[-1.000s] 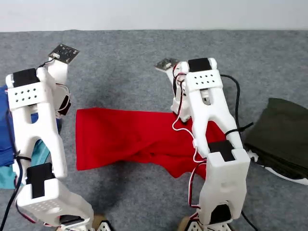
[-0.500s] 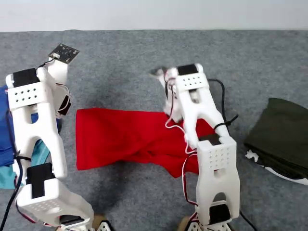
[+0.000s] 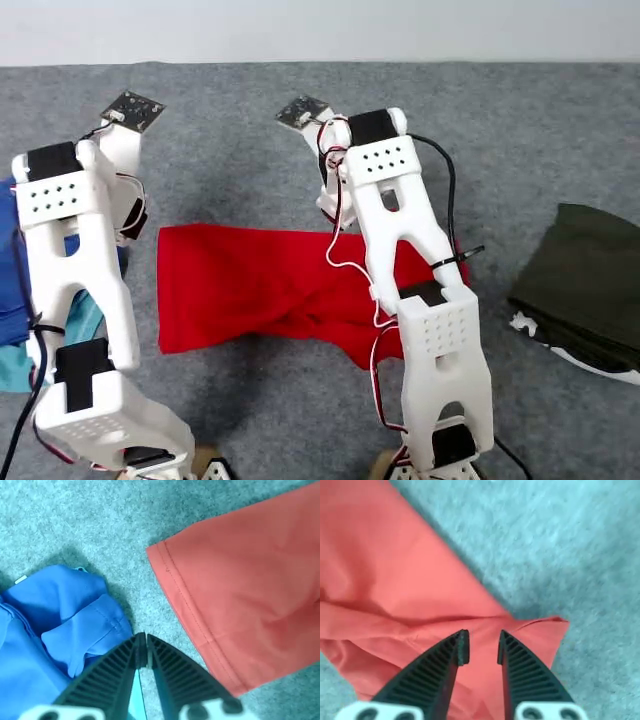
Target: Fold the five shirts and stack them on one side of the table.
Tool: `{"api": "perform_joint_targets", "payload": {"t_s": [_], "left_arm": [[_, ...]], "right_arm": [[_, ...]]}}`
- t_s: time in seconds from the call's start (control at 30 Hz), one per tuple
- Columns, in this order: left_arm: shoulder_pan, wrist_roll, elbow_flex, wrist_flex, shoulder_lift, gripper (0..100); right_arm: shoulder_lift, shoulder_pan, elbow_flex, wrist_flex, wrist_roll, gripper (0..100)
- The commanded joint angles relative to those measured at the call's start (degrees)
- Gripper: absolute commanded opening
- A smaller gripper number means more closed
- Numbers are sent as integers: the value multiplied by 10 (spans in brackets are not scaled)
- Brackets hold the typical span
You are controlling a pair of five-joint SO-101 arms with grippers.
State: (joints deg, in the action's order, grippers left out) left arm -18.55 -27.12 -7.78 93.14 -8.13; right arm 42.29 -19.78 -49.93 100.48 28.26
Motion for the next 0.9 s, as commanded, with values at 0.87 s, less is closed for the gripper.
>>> {"api": "perform_joint_targets", "payload": {"t_s": [0.87], "left_arm": [[1,2,-1,4,28,8]], "right_arm": [[-38,-65,35,-42,-7,102]]}}
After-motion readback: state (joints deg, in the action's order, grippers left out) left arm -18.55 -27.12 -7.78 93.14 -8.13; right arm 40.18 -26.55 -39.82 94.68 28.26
